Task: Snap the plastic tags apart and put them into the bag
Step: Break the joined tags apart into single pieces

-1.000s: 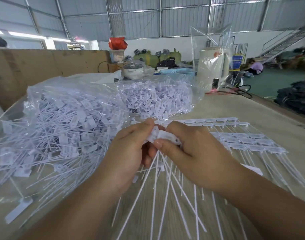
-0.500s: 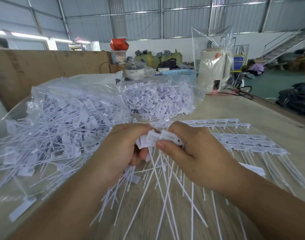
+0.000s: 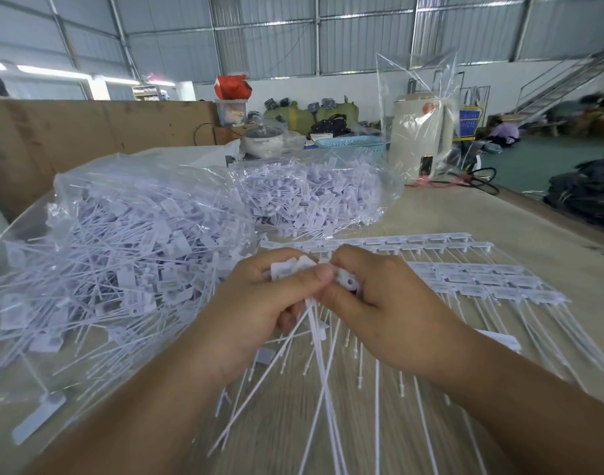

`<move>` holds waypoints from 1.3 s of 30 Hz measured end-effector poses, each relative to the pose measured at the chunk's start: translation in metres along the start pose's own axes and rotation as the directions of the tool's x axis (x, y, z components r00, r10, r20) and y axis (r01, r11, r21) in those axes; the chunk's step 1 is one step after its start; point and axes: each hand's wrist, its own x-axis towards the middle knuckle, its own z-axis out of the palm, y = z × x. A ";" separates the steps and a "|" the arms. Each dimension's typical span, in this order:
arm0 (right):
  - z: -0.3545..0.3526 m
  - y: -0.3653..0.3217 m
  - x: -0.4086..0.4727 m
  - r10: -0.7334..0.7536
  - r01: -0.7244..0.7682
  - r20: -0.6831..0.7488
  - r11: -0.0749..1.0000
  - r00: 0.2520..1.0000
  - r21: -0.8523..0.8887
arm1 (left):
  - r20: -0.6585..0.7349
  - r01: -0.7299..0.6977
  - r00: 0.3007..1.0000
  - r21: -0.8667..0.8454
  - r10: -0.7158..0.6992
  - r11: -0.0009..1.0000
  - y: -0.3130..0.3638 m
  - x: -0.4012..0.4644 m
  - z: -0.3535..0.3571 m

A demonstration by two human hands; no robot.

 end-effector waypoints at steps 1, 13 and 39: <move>-0.001 0.001 0.000 0.006 -0.006 -0.007 1.000 1.000 0.002 | 0.019 -0.003 1.000 -0.026 0.003 1.000 0.001 -0.001 0.002; 0.000 -0.002 0.000 0.059 -0.060 -0.028 0.996 0.998 -0.063 | 0.034 0.110 0.994 -0.332 -0.105 0.937 0.001 -0.003 0.014; 0.005 0.000 -0.002 0.004 -0.011 0.143 0.999 0.990 0.048 | -0.276 -0.142 0.959 -0.271 0.064 0.952 0.001 0.008 0.011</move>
